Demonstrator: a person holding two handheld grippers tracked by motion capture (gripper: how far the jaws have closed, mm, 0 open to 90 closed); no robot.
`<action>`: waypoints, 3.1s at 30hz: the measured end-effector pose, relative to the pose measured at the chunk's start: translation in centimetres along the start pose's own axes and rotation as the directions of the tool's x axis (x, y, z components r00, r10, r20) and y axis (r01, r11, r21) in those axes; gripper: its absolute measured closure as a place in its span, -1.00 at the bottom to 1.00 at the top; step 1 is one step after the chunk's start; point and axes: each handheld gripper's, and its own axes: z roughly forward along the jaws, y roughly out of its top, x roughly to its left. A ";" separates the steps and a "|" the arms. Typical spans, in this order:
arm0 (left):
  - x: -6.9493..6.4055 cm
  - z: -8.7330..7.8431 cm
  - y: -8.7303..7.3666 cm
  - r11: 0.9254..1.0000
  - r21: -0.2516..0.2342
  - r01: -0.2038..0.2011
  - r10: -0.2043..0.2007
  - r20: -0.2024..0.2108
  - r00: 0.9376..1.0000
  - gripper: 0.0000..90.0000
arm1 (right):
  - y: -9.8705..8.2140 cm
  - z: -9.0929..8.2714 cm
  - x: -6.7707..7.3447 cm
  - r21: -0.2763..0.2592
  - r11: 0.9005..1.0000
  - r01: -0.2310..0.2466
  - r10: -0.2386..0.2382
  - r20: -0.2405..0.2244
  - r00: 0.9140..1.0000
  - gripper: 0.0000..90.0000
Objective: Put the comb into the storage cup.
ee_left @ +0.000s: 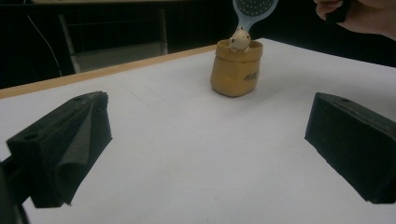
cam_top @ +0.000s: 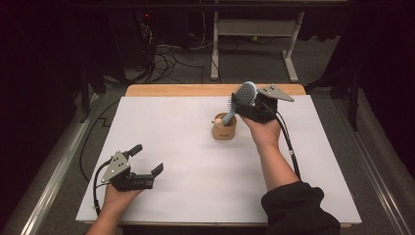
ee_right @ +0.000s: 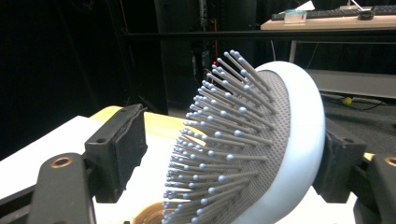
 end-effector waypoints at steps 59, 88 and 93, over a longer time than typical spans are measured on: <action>0.2 0.1 -0.2 1.000 0.005 0.007 -0.007 -0.004 1.000 -0.97 | -1.4 -2.0 -2.2 0.067 0.998 0.020 -0.022 0.024 0.999 -0.99; 0.7 -0.1 -0.3 0.999 0.006 0.032 -0.032 -0.010 0.999 -0.97 | -7.4 -5.6 -1.3 0.111 0.990 0.089 -0.086 -0.029 0.996 -0.99; 1.0 -0.5 -0.2 0.999 0.001 0.036 -0.036 -0.019 0.999 -0.97 | -8.8 -6.9 -1.5 0.101 0.991 0.088 -0.085 -0.033 0.996 -0.99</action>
